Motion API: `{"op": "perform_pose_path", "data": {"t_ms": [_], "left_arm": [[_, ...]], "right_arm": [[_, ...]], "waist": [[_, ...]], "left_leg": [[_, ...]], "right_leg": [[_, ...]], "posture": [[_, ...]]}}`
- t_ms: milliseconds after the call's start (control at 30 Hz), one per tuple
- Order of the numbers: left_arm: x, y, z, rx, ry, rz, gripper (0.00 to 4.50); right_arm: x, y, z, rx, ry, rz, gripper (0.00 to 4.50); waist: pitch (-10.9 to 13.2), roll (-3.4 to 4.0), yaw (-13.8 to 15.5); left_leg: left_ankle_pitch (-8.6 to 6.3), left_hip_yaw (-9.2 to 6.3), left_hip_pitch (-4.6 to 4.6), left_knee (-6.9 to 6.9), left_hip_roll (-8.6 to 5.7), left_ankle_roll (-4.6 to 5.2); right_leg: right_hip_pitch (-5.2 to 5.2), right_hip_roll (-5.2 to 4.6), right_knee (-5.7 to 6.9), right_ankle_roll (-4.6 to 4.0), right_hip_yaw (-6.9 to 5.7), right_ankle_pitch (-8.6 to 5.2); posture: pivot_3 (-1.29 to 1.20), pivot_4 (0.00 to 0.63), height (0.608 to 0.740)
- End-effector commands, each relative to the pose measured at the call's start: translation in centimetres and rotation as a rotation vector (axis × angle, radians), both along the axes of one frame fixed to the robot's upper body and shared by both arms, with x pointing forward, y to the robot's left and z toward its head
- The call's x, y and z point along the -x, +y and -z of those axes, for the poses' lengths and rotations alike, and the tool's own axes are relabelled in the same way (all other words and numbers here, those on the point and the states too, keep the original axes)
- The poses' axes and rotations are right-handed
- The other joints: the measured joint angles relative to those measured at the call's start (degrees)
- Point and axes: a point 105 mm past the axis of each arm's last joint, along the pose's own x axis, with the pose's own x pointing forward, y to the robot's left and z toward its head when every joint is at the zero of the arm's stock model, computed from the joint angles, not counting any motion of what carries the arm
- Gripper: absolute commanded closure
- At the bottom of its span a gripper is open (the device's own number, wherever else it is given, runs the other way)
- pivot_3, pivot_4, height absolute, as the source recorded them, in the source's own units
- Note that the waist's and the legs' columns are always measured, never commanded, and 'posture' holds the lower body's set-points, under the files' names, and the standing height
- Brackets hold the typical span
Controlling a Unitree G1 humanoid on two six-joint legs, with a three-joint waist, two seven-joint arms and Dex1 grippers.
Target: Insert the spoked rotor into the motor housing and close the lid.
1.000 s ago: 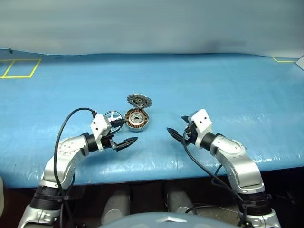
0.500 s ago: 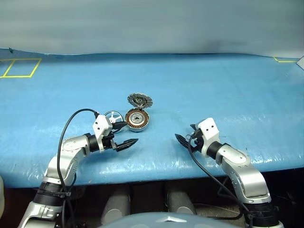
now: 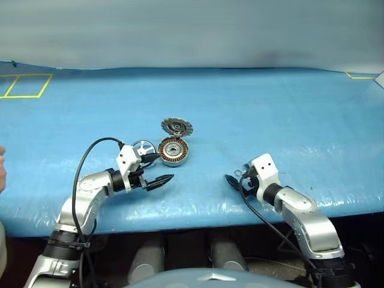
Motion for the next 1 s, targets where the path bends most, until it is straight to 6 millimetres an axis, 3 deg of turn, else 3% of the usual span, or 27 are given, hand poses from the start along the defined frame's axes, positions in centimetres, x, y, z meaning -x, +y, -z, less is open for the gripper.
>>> {"op": "perform_pose_path", "data": {"t_ms": [33,200,267,733,867,1000], "left_arm": [[0.0,-0.3,-0.6,0.007,-0.036,0.010,0.00],[0.0,-0.2,-0.6,0.004,-0.040,0.007,0.00],[0.0,-0.3,-0.7,0.005,-0.042,0.007,0.00],[-0.1,-0.5,-0.9,0.009,-0.046,0.020,0.00],[-0.1,-0.4,-0.8,0.007,-0.044,0.020,0.00],[-0.1,-0.4,-0.8,0.006,-0.043,0.019,0.00]], "right_arm": [[0.2,-0.4,0.1,-0.004,0.015,0.017,0.17],[0.6,-0.5,0.4,0.000,0.034,0.020,0.17],[0.8,-0.8,0.8,0.037,0.048,0.024,0.72],[1.8,-1.3,1.6,0.058,0.094,0.034,0.72],[1.8,-1.3,1.6,0.059,0.100,0.031,1.85],[1.7,-1.3,1.6,0.065,0.098,0.038,1.85]], "waist": [[0.0,0.00,0.0],[0.0,0.00,0.1],[0.0,0.00,0.1],[0.0,-0.05,0.7],[-0.1,-0.10,0.7],[-0.1,-0.14,0.7]], "left_leg": [[0.00,0.00,0.00,0.00,0.00,0.00],[0.00,0.00,0.00,0.02,0.00,0.00],[0.00,-0.01,0.00,0.01,0.00,0.00],[-0.01,-0.02,0.00,0.02,0.02,0.00],[-0.01,-0.02,0.01,0.03,0.02,0.00],[-0.01,-0.02,0.04,0.06,0.25,0.00]], "right_leg": [[0.00,0.00,0.00,0.00,0.00,0.00],[0.01,0.00,0.00,0.00,0.00,0.00],[0.01,0.00,0.00,0.00,-0.01,0.00],[0.03,-0.01,-0.02,0.00,-0.03,-0.01],[0.05,-0.01,-0.02,0.00,-0.02,-0.01],[0.08,-0.01,-0.02,0.00,-0.03,-0.01]], "posture": [[0.00,0.150,0.740],[0.00,0.150,0.740],[0.00,0.150,0.740],[0.00,0.150,0.740],[0.00,0.150,0.740],[0.00,0.150,0.740]]}}
